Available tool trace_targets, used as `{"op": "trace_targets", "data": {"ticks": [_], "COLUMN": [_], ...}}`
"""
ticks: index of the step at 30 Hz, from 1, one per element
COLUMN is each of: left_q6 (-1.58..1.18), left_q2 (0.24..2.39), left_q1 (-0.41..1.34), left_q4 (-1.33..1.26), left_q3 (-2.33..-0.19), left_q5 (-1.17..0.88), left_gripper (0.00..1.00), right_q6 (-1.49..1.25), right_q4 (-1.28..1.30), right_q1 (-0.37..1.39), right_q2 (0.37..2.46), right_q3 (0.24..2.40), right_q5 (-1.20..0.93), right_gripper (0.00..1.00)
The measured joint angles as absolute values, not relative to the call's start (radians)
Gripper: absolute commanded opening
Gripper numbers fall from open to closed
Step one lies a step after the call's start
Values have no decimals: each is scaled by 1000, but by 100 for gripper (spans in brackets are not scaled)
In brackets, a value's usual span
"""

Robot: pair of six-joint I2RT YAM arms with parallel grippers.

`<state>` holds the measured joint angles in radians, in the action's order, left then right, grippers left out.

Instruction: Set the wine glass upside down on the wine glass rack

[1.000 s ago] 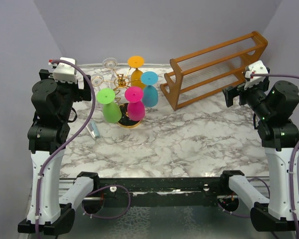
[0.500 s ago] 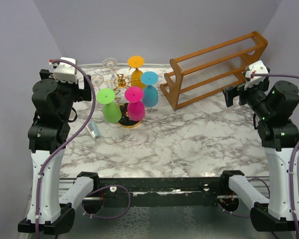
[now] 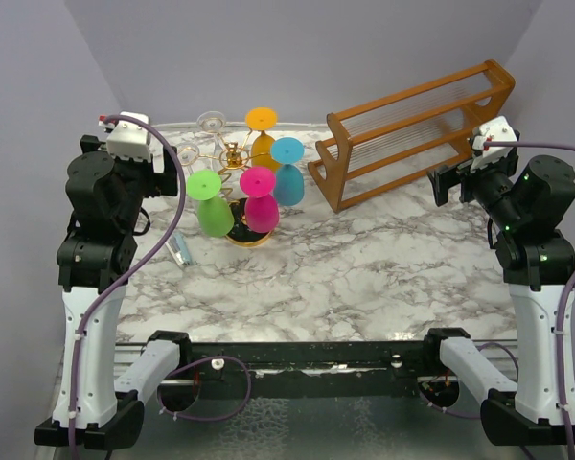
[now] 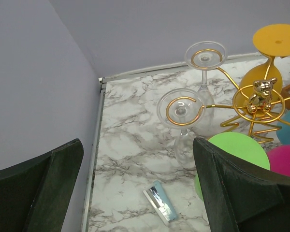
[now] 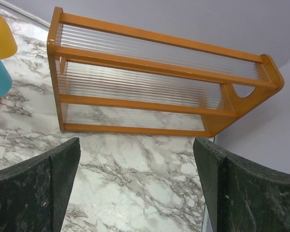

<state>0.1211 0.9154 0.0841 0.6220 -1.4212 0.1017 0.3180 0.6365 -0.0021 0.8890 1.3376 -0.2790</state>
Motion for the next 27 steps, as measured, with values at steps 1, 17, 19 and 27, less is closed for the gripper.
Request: {"op": "trace_targets", "data": {"ticks": [1,17,19,27], "left_q6": [121,118,117,113], "left_q2": [915,911,911,908], "left_q1": [84,83,80,80], "left_q4": [622,614,614,613], "left_q3": [-1420,-1386,-1381,-1361], "left_q5": [102,97,95,91], "left_gripper": [99,99,99,99], "right_q6": [318,317,316,315], "right_q4": [636,636,636,636], "right_q1": [-2,-8,-8,-9], "right_q2": [889,882,883,881], "right_q3": [1338,1316,1316,1316], "right_q5": [-279,-295,-299,-305], "right_gripper": [100,100,100,100]}}
